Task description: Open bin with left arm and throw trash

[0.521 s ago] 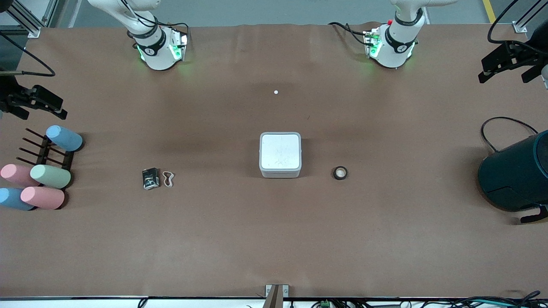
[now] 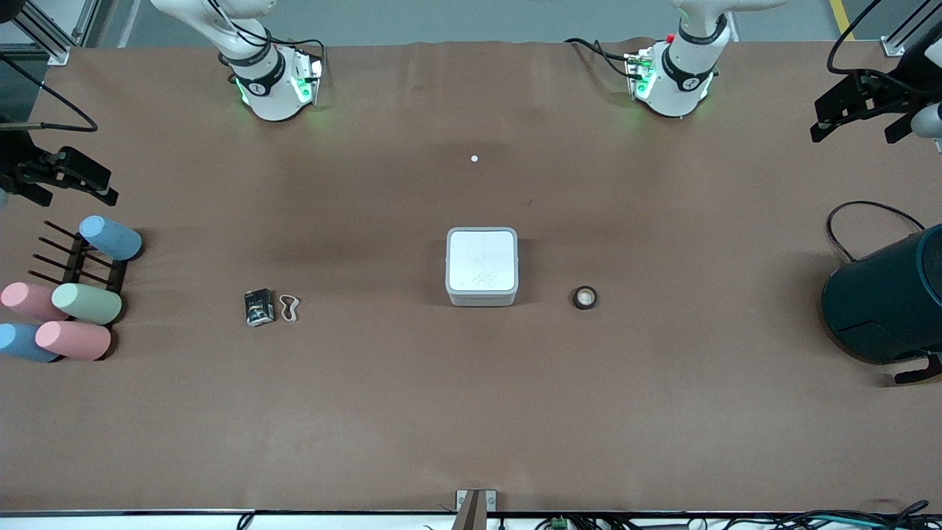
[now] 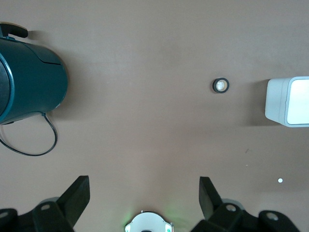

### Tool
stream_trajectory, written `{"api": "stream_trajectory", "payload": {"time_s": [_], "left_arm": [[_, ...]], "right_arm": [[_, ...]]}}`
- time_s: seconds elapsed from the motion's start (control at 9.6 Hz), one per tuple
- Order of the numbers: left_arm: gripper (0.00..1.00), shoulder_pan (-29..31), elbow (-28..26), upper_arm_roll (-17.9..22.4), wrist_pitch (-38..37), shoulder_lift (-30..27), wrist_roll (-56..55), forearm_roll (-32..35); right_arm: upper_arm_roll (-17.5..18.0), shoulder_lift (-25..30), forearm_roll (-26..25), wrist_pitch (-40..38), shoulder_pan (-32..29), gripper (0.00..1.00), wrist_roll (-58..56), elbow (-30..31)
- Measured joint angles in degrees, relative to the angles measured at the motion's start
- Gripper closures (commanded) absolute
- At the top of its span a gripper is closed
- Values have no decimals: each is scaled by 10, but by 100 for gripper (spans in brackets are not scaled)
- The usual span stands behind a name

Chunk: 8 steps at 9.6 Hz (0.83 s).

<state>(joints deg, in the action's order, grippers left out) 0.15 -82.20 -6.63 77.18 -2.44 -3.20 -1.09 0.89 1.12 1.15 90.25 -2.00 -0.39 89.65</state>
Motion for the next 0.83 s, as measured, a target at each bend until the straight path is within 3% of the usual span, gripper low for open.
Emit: {"api": "stream_trajectory", "payload": {"time_s": [0.21, 0.31, 0.62, 0.83], "left_arm": [[80, -34, -7, -18, 9, 37, -28, -18], [99, -58, -8, -33, 32, 65, -77, -34], [100, -165, -9, -58, 135, 151, -229, -42], [100, -226, -9, -58, 215, 205, -266, -38]], "right_arm": [[0, -6, 0, 16, 9, 0, 0, 9], [1, -12, 0, 26, 15, 0, 0, 19], [1, -45, 0, 71, 33, 0, 0, 46], [4, -74, 0, 110, 41, 0, 1, 69]]}}
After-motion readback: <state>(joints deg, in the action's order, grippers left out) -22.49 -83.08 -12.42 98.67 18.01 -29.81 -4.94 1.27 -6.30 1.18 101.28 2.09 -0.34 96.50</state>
